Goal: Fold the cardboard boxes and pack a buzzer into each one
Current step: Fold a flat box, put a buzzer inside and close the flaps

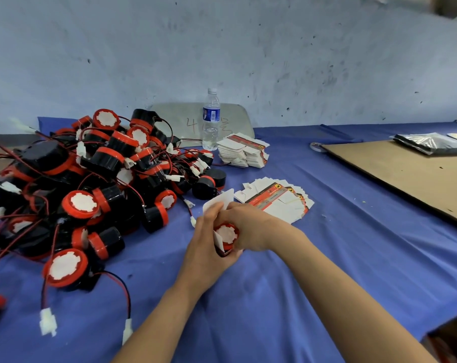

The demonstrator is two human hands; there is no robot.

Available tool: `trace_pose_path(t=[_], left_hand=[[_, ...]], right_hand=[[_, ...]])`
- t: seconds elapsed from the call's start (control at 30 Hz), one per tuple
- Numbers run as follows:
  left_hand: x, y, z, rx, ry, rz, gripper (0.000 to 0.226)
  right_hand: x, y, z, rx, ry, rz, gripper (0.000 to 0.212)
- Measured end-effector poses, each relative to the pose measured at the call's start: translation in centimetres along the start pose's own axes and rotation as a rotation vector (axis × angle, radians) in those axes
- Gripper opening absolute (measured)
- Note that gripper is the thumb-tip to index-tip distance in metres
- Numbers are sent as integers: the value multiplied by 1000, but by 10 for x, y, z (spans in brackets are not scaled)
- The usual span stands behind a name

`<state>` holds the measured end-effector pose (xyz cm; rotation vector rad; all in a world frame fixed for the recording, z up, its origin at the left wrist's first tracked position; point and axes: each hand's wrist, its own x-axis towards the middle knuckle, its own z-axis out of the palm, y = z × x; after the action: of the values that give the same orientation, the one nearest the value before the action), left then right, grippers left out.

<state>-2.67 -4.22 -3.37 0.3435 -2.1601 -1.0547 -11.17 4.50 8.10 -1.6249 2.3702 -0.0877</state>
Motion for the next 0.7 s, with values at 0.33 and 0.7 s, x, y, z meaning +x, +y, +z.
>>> trace_pose_path(t=[0.33,0.7], left_hand=[[-2,4,-3,-9,-24,-1,78],[-2,7,-4,0,-49,-30,78]], right_hand=[[-11,-7,-4,-100,32,83,12],[-48,20,-1,249,409,299,27]])
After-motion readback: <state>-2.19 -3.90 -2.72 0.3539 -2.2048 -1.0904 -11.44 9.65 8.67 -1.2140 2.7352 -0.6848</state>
